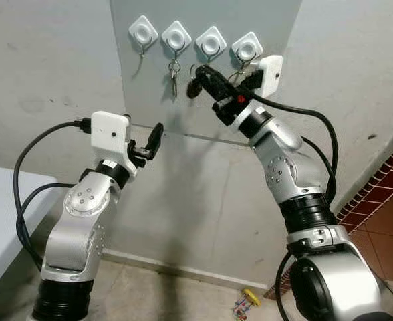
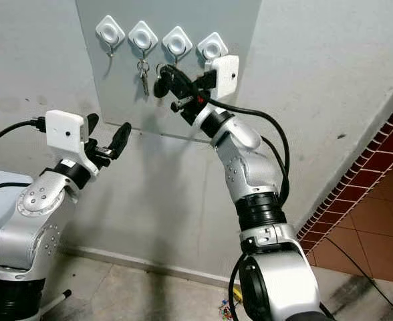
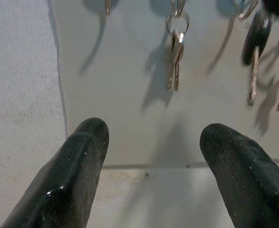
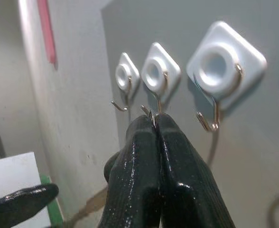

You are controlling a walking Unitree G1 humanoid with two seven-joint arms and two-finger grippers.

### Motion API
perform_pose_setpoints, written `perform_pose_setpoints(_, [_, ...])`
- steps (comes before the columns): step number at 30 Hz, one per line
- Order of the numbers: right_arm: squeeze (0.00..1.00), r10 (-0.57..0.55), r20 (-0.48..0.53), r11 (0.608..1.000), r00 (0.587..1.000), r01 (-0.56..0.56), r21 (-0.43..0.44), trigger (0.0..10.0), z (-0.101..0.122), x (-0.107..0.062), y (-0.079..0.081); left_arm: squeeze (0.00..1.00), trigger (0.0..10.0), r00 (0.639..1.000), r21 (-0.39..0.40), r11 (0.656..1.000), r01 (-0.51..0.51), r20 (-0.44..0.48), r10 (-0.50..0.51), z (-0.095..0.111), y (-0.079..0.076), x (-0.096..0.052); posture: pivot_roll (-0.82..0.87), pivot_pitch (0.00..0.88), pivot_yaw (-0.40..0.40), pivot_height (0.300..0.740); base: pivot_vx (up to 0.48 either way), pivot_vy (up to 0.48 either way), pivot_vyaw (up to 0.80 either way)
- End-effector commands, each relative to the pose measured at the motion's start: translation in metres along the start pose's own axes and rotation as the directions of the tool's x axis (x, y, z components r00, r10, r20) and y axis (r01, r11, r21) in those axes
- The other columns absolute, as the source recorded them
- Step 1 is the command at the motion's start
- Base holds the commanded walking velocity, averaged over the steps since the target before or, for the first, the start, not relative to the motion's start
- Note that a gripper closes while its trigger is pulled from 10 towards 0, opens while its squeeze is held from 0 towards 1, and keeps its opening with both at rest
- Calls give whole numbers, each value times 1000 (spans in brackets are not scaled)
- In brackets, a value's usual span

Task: Hang keys on a hook

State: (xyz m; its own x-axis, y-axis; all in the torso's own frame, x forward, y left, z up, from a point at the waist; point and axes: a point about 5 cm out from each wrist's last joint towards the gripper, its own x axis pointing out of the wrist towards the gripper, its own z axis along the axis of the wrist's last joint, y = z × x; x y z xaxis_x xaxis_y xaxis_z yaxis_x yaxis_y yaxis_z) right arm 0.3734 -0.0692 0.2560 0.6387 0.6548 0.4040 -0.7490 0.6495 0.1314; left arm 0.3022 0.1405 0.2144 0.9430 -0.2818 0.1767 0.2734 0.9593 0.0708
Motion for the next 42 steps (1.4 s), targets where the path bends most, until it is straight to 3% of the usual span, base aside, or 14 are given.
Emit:
perform_pose_setpoints(1, [0,-12,39,1000,999,12,2,10000,8,3,-2,0,10000,1000,11,1000,24,12,-25,6,-4,1,-37,5,-51,740,0,0,0])
perform_pose_setpoints(6, [0,-50,60,997,997,46,58,10000,9,3,-5,0,10000,999,6,999,39,18,-39,8,-6,2,-41,7,-47,740,0,0,0])
perform_pose_setpoints(12, [0,-54,65,996,996,49,68,10000,9,3,-6,0,10000,999,3,999,41,19,-41,9,-7,2,-42,8,-46,740,0,0,0])
perform_pose_setpoints(14, [0,-78,73,990,994,68,125,10000,9,5,-6,0,10000,999,14,999,45,23,-46,11,-8,3,-42,10,-44,740,0,0,0])
perform_pose_setpoints(26, [0,-130,59,969,990,114,219,10000,9,11,-10,0,10000,999,3,999,37,21,-37,11,-8,1,-30,15,-51,740,0,0,0])
perform_pose_setpoints(42, [0,-184,27,948,983,170,270,10000,-2,2,-12,0,10000,999,-11,999,31,17,-30,11,-8,-2,-29,18,-50,740,0,0,0])
